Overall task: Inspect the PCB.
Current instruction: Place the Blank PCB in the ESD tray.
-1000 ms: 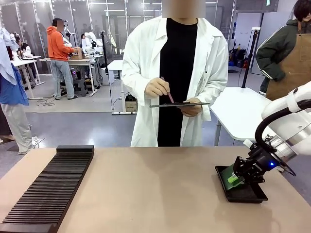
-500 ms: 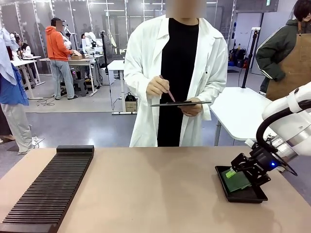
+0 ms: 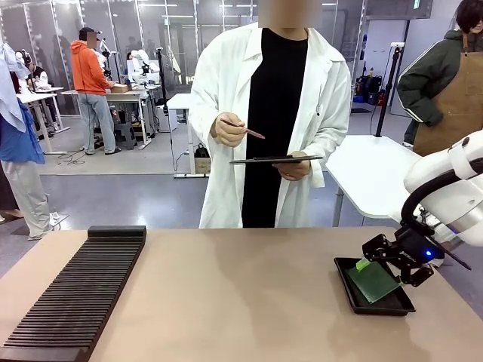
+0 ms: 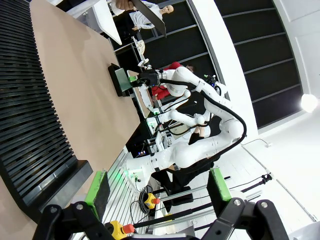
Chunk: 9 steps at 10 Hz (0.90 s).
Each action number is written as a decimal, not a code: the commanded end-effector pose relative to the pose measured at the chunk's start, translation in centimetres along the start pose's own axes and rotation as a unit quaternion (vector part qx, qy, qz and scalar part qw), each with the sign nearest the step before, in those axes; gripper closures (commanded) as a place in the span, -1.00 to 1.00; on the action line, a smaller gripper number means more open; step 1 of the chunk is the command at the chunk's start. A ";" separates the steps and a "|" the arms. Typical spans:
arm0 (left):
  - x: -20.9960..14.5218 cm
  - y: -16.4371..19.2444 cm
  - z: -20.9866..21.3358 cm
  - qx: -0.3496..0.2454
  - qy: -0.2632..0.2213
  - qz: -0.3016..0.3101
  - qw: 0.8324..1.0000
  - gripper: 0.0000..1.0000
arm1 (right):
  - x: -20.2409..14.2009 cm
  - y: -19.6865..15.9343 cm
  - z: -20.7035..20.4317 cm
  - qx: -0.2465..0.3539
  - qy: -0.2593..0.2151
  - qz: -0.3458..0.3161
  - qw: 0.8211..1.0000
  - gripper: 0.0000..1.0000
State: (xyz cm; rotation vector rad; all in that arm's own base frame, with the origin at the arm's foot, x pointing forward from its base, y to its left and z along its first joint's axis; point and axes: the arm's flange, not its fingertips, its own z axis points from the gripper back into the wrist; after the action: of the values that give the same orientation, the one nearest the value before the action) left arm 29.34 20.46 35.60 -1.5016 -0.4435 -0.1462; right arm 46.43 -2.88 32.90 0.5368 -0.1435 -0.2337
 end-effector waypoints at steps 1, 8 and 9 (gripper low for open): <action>0.1 -0.5 0.1 0.004 0.002 0.009 1.000 -1.00 | -1.4 2.4 0.8 -0.064 -0.026 -0.027 0.997 -1.00; 0.1 -0.5 0.1 0.004 0.002 0.009 1.000 -1.00 | -1.3 4.2 2.5 -0.073 -0.051 -0.022 0.996 -1.00; 0.1 -0.5 0.1 0.004 0.002 0.009 1.000 -1.00 | -1.3 4.2 2.5 -0.073 -0.051 -0.022 0.996 -1.00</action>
State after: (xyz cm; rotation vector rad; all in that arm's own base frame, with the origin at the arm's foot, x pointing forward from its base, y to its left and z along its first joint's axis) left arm 29.34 20.46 35.60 -1.5016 -0.4435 -0.1462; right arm 45.47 -0.07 37.16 0.3829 -0.2176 -0.3109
